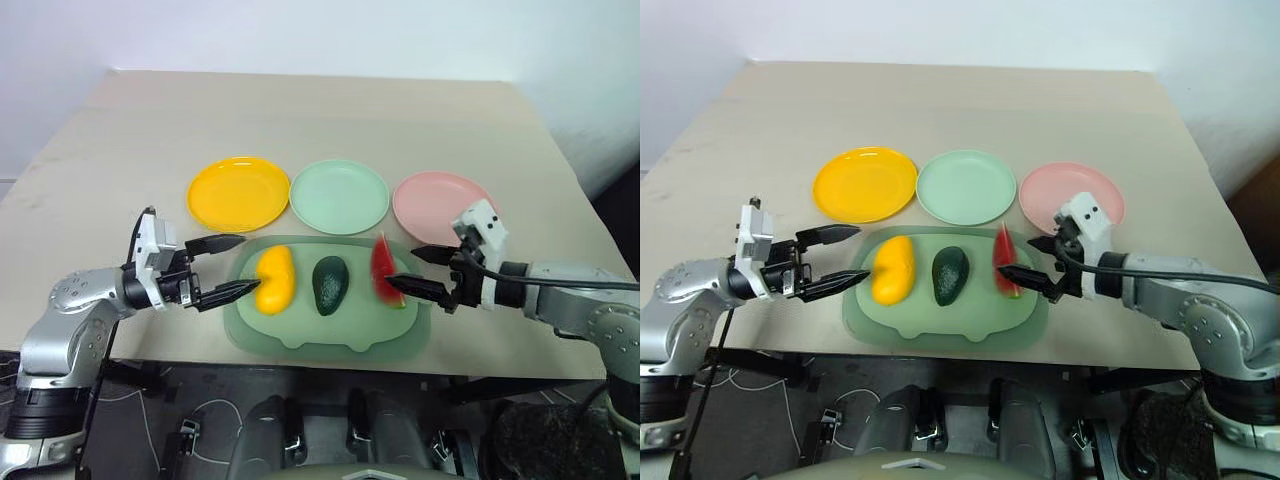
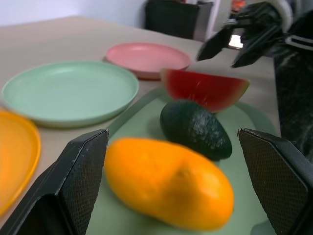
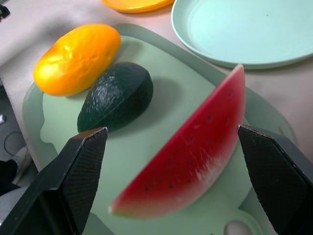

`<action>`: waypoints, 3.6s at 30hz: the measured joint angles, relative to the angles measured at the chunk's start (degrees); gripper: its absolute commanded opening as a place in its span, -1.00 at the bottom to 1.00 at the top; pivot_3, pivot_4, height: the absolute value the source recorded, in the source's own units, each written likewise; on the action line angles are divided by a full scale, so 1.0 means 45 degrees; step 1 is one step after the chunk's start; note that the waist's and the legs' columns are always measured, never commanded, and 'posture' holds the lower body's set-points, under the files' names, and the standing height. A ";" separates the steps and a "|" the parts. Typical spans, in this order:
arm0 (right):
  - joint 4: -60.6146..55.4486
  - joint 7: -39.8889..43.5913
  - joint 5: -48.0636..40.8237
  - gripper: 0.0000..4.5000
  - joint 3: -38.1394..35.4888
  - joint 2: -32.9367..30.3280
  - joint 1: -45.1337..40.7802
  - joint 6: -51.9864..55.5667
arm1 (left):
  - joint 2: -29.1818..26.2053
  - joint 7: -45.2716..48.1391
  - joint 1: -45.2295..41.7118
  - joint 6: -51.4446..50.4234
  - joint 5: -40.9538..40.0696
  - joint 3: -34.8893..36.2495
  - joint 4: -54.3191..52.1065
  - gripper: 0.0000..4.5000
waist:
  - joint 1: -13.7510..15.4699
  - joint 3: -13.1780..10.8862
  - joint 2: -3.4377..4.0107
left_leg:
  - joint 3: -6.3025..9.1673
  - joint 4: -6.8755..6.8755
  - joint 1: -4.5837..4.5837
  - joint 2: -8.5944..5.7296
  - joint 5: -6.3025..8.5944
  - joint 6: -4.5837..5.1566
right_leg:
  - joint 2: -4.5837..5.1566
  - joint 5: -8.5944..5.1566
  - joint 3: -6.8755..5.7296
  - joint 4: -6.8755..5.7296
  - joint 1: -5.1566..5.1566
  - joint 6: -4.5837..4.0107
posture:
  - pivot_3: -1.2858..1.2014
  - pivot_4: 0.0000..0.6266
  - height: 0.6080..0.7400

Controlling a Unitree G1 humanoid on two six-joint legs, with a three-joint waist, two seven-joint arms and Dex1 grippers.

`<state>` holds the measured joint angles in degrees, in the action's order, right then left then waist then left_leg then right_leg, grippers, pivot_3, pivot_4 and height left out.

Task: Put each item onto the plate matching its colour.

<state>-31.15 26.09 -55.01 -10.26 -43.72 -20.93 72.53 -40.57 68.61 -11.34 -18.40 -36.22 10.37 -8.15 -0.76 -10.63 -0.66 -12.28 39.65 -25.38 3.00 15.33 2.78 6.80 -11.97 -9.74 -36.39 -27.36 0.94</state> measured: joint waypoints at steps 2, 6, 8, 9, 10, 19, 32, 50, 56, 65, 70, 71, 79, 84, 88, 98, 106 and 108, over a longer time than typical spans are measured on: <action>0.0011 -0.0366 -0.0084 1.00 0.0246 0.0183 -0.0201 0.0511 | 0.0008 0.0007 -0.0049 0.0004 0.0083 -0.0076 0.0145 0.97 | -0.0002 0.0000 0.0000 | -0.0001 -0.0006 -0.0006 0.0000 0.0000 0.0000 | 0.0000 0.0001 0.0000 0.0000 -0.0009 0.0001 | 0.03 -0.52 0.33; 0.0385 -0.1048 0.0064 1.00 0.0768 0.0581 -0.1000 0.1266 | 0.0127 0.0014 -0.0141 0.0093 0.0175 -0.0159 0.0350 0.97 | -0.0013 -0.0001 0.0001 | -0.0006 -0.0006 -0.0007 0.0000 -0.0002 -0.0002 | -0.0001 0.0004 0.0000 -0.0002 -0.0011 0.0005 | 0.03 -0.52 0.33; 0.0789 -0.1461 0.0346 1.00 0.1140 0.0990 -0.1475 0.1598 | 0.0231 0.0021 -0.0219 0.0202 0.0206 -0.0211 0.0473 0.97 | -0.0021 0.0000 0.0001 | -0.0007 -0.0004 -0.0006 0.0000 -0.0003 -0.0004 | 0.0000 0.0004 0.0000 -0.0003 -0.0009 0.0002 | 0.03 -0.52 0.33; 0.0968 -0.1629 0.0519 1.00 0.1372 0.1076 -0.1608 0.1745 | 0.0288 0.0025 -0.0253 0.0276 0.0246 -0.0255 0.0532 0.97 | -0.0022 0.0000 0.0003 | -0.0008 -0.0004 -0.0006 0.0000 -0.0002 -0.0003 | 0.0000 0.0004 0.0001 -0.0003 -0.0009 0.0003 | 0.03 -0.52 0.33; 0.1141 -0.1780 0.0704 1.00 0.1608 0.1113 -0.1741 0.1888 | 0.0303 0.0031 -0.0261 0.0312 0.0286 -0.0300 0.0565 0.97 | -0.0007 0.0000 0.0002 | -0.0008 -0.0004 -0.0013 0.0000 -0.0002 -0.0003 | 0.0000 0.0005 0.0000 -0.0002 -0.0015 0.0003 | 0.03 -0.52 0.33; 0.2049 -0.2107 0.2302 0.74 0.2776 0.1194 -0.2085 0.2157 | 0.0506 0.0029 -0.0146 0.0682 0.0443 -0.0384 0.0781 1.00 | -0.0029 0.0001 0.0004 | -0.0012 -0.0005 -0.0014 0.0001 -0.0003 -0.0004 | -0.0001 0.0014 0.0000 -0.0006 -0.0018 0.0021 | 0.03 -0.52 0.33; 0.1723 -0.0786 0.2848 0.03 0.3095 0.0576 -0.2039 0.2029 | 0.0392 0.0042 0.0008 0.0838 0.0446 -0.0375 0.0890 1.00 | -0.0012 0.0000 0.0004 | -0.0012 -0.0008 -0.0017 0.0000 -0.0002 -0.0003 | 0.0001 0.0005 0.0000 -0.0001 -0.0024 0.0008 | 0.03 -0.52 0.33; 1.1495 0.2539 0.8018 0.03 0.5234 -0.0495 -0.6760 -0.4204 | 0.0291 -0.0162 0.0120 0.0523 0.0280 -0.0211 0.0510 1.00 | -0.0131 -0.0009 0.0017 | -0.0038 -0.0022 -0.0022 0.0002 -0.0008 -0.0009 | -0.0003 0.0021 0.0004 -0.0018 -0.0055 0.0037 | 0.03 -0.52 0.33; 1.4478 0.3300 0.9491 0.37 0.5606 0.0482 -0.7822 -0.5741 | 0.0293 -0.0271 0.0098 0.0303 0.0145 -0.0135 0.0342 1.00 | -0.0176 -0.0010 0.0020 | -0.0042 -0.0003 -0.0022 0.0002 -0.0013 -0.0013 | 0.0004 0.0013 0.0007 -0.0085 -0.0070 0.0059 | 0.03 -0.52 0.33; 1.3307 0.4373 1.0340 0.98 0.5540 0.0356 -0.7674 -0.5782 | 0.0287 -0.0449 0.0313 0.0094 0.0126 -0.0100 -0.0013 1.00 | -0.0199 -0.0012 0.0021 | -0.0036 0.0039 -0.0033 0.0001 -0.0011 -0.0014 | 0.0030 0.0002 0.0015 -0.0157 -0.0102 0.0065 | 0.03 -0.52 0.33; 1.0292 0.4628 1.0061 0.98 0.4757 -0.0553 -0.6799 -0.4534 | 0.0273 -0.0592 0.0271 -0.0064 0.0106 -0.0079 -0.0132 1.00 | -0.0093 -0.0012 0.0022 | -0.0032 0.0063 -0.0121 0.0000 -0.0011 -0.0014 | 0.0039 0.0004 0.0017 -0.0177 -0.0185 0.0063 | 0.03 -0.52 0.33; 0.9631 0.4654 0.9901 0.98 0.4467 -0.0666 -0.6679 -0.4131 | 0.0274 -0.0626 0.0258 -0.0072 0.0106 -0.0058 -0.0129 1.00 | -0.0093 -0.0012 0.0022 | -0.0032 0.0073 -0.0137 0.0001 -0.0011 -0.0014 | 0.0039 0.0005 0.0018 -0.0184 -0.0199 0.0062 | 0.03 -0.52 0.33; 0.4355 0.4046 0.7686 0.98 0.2518 0.0070 -0.6044 0.0246 | 0.0331 -0.0819 0.0027 -0.0027 0.0117 -0.0047 -0.0043 1.00 | -0.0085 -0.0010 0.0020 | -0.0027 0.0079 -0.0144 0.0004 -0.0011 -0.0014 | 0.0037 0.0006 0.0016 -0.0183 -0.0203 0.0059 | 0.03 -0.52 0.33; 0.2023 0.2735 0.5926 0.98 0.1603 0.3406 -0.5690 0.4030 | 0.0418 -0.0742 -0.0079 0.0210 0.0157 -0.0041 0.0328 1.00 | -0.0101 -0.0008 0.0020 | -0.0024 0.0078 -0.0151 0.0013 -0.0012 -0.0016 | 0.0026 0.0011 0.0014 -0.0191 -0.0211 0.0054 | 0.03 -0.52 0.33; 0.1828 0.1533 0.4816 0.98 0.1539 0.3892 -0.4977 0.4350 | 0.0419 -0.0609 -0.0083 0.0420 0.0185 -0.0027 0.0726 1.00 | 0.0001 -0.0006 0.0016 | -0.0022 0.0092 -0.0211 -0.0017 -0.0012 -0.0016 | 0.0051 0.0016 0.0004 -0.0171 -0.0235 0.0046 | 0.03 -0.52 0.33; 0.3236 -0.1904 0.1262 0.98 0.1572 0.4409 -0.4749 0.4353 | 0.0462 -0.0320 -0.0157 0.0916 0.0405 -0.0033 0.1190 1.00 | -0.0097 -0.0005 0.0015 | -0.0029 0.0091 -0.0208 0.0000 -0.0013 -0.0016 | 0.0019 0.0025 0.0008 -0.0180 -0.0241 0.0043 | 0.03 -0.52 0.33; 0.4539 -0.4727 -0.1463 0.98 0.1586 0.5080 -0.5067 0.4354 | 0.0475 -0.0270 -0.0081 0.0938 0.0407 -0.0027 0.1188 1.00 | -0.0099 -0.0004 0.0015 | -0.0029 0.0092 -0.0206 0.0005 -0.0015 -0.0014 | 0.0008 0.0026 0.0008 -0.0183 -0.0237 0.0045 | 0.03 -0.52 0.33; 0.4844 -0.5287 -0.1719 0.98 0.1655 0.5264 -0.5102 0.4354 | 0.0475 -0.0274 -0.0069 0.0941 0.0409 -0.0019 0.1188 1.00 | -0.0090 -0.0004 0.0015 | -0.0030 0.0093 -0.0206 0.0004 -0.0015 -0.0014 | 0.0006 0.0026 0.0009 -0.0183 -0.0234 0.0045 | 0.03 -0.52 0.33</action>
<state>-9.36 2.30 -62.75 -2.82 -20.04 -43.89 92.12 -38.43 67.38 -11.65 -14.17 -34.38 10.28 -2.80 -1.17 -10.65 -0.59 -12.42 40.07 -26.31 3.02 15.26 2.72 6.83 -11.85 -9.70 -37.22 -28.41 1.15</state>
